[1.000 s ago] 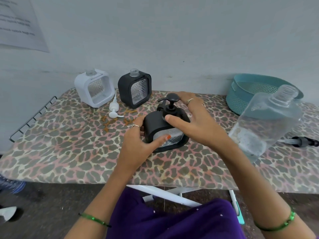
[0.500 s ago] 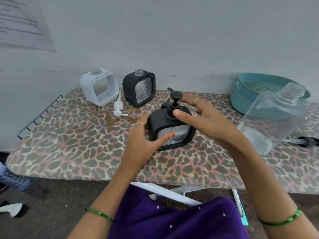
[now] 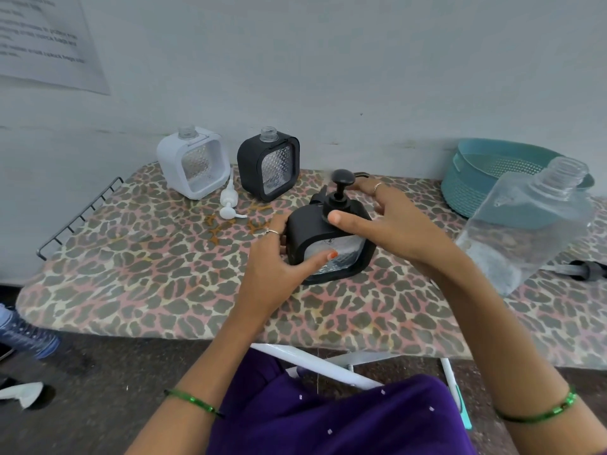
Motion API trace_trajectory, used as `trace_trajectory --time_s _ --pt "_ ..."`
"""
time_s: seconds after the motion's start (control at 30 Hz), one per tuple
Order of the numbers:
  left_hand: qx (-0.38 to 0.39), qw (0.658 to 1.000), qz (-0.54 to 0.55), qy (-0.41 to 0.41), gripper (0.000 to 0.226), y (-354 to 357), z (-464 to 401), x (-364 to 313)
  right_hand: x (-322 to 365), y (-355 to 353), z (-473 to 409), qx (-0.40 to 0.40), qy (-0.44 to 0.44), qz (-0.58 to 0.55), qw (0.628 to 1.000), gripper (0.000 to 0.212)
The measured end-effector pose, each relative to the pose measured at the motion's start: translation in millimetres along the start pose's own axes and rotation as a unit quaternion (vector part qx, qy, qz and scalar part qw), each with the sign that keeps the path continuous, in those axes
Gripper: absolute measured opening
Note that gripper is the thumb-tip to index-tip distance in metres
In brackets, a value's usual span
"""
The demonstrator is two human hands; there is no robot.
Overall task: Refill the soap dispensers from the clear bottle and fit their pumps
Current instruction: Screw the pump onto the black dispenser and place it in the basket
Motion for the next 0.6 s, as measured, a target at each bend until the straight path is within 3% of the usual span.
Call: trace_trajectory --time_s 0.13,0.43,0.6 --pt "0.003 1.000 -0.012 0.004 0.056 0 0 3 0 0 2 0.055 -0.025 -0.127 0.990 0.038" --pt "0.001 1.000 -0.024 0.015 0.055 1 1 -1 -8 5 5 -0.108 0.003 -0.125 0.986 0.033" --pt "-0.004 1.000 -0.029 0.008 0.055 0 1 2 -5 6 8 -0.145 -0.025 -0.098 0.984 0.027"
Point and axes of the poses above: each hand's wrist, its own z-axis away from the middle knuckle, its own y-axis out of the palm, x = y × z, the point moved 6 cm from there along -z, towards the middle knuckle, and after that the axes turned 4 degrees about -z, right-handed, at the moved point
